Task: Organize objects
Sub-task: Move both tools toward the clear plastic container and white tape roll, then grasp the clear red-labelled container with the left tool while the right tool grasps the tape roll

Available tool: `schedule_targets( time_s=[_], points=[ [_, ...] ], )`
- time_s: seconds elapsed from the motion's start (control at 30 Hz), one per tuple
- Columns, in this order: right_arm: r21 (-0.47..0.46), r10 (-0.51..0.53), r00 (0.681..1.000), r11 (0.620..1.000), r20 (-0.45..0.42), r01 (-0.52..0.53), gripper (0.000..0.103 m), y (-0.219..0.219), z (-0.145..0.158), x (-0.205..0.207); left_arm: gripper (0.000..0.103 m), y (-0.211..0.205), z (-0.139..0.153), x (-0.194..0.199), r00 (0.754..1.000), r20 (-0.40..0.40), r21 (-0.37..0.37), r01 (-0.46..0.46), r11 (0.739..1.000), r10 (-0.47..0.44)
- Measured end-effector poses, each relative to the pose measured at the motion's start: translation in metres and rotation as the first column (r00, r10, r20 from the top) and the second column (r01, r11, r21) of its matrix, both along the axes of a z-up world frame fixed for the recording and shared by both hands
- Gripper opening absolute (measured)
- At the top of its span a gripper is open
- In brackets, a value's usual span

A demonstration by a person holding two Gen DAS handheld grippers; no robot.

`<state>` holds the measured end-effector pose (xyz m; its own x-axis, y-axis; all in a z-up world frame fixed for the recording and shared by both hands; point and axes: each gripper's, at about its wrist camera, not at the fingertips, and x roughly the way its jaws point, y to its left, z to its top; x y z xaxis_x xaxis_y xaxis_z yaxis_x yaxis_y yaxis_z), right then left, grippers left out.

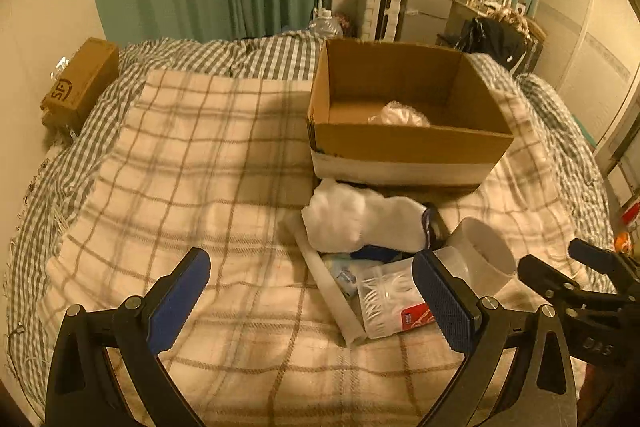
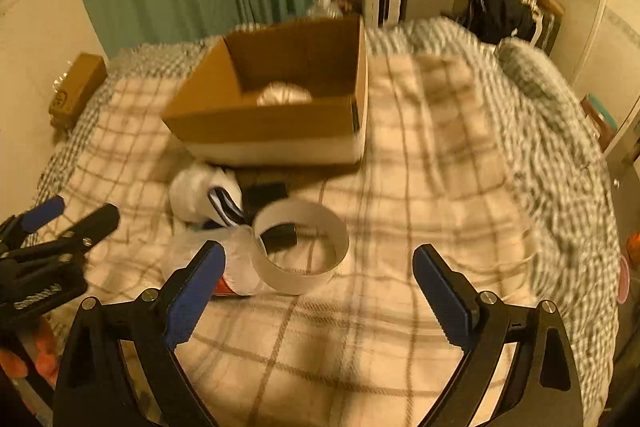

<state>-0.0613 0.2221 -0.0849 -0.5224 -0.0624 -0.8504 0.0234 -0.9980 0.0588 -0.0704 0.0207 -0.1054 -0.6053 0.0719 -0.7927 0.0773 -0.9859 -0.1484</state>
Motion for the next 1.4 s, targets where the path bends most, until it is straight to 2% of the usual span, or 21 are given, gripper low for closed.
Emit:
schedule_targets(
  time_s=[0.37,0.43,0.47,0.5,0.63,0.77,0.9,0.97,1.13,1.23,1.3,1.4],
  points=[
    [-0.068,0.016,0.99,0.998,0.14,-0.007,0.095,0.005,-0.056,-0.028,0.103,0.011,-0.023,-0.013,0.997,0.073,-0.02,0.039,0.999,-0.037],
    [-0.088,0.031,0.987,0.996,0.157,-0.018,0.09,0.004,-0.063,-0.032,0.103,0.012,-0.025,-0.014,0.995,0.086,-0.021,0.053,0.998,-0.051],
    [-0.103,0.045,0.985,0.994,0.165,-0.028,0.079,0.004,-0.065,-0.033,0.103,0.014,-0.024,-0.013,0.995,0.088,-0.022,0.056,0.998,-0.054],
    [-0.11,0.053,0.984,0.993,0.168,-0.034,0.073,0.004,-0.066,-0.033,0.103,0.015,-0.024,-0.013,0.994,0.089,-0.022,0.06,0.998,-0.058],
    [-0.119,0.046,0.993,0.992,0.107,-0.033,0.072,0.008,-0.051,-0.025,0.103,0.019,-0.018,-0.013,0.993,0.089,-0.02,0.074,0.997,-0.072],
    [-0.052,0.004,1.0,0.999,0.014,-0.003,0.071,0.022,-0.021,-0.012,0.103,0.031,-0.007,-0.018,0.989,0.092,0.0,0.112,0.994,-0.112],
    [-0.013,-0.024,0.999,1.0,-0.035,0.023,0.07,0.038,-0.006,-0.002,0.103,0.045,-0.012,-0.028,0.978,0.141,0.089,0.141,0.986,-0.153],
    [-0.017,-0.033,0.999,0.999,-0.039,0.032,0.069,0.043,-0.005,-0.002,0.103,0.053,-0.022,-0.033,0.969,0.18,0.118,0.151,0.982,-0.17],
    [-0.047,-0.048,0.998,0.998,-0.028,0.047,0.068,0.055,-0.011,-0.003,0.103,0.075,-0.048,-0.037,0.943,0.255,0.11,0.192,0.975,-0.214],
    [-0.047,-0.045,0.999,0.998,-0.024,0.044,0.068,0.056,-0.014,-0.003,0.103,0.078,-0.061,-0.04,0.933,0.291,0.113,0.186,0.976,-0.211],
    [-0.043,-0.042,0.999,0.998,-0.018,0.042,0.068,0.055,-0.016,-0.004,0.098,0.079,-0.067,-0.041,0.928,0.304,0.126,0.184,0.975,-0.215],
    [-0.031,-0.041,0.999,0.999,-0.009,0.04,0.068,0.052,-0.018,-0.003,0.097,0.079,-0.067,-0.04,0.929,0.296,0.126,0.191,0.973,-0.221]
  ],
)
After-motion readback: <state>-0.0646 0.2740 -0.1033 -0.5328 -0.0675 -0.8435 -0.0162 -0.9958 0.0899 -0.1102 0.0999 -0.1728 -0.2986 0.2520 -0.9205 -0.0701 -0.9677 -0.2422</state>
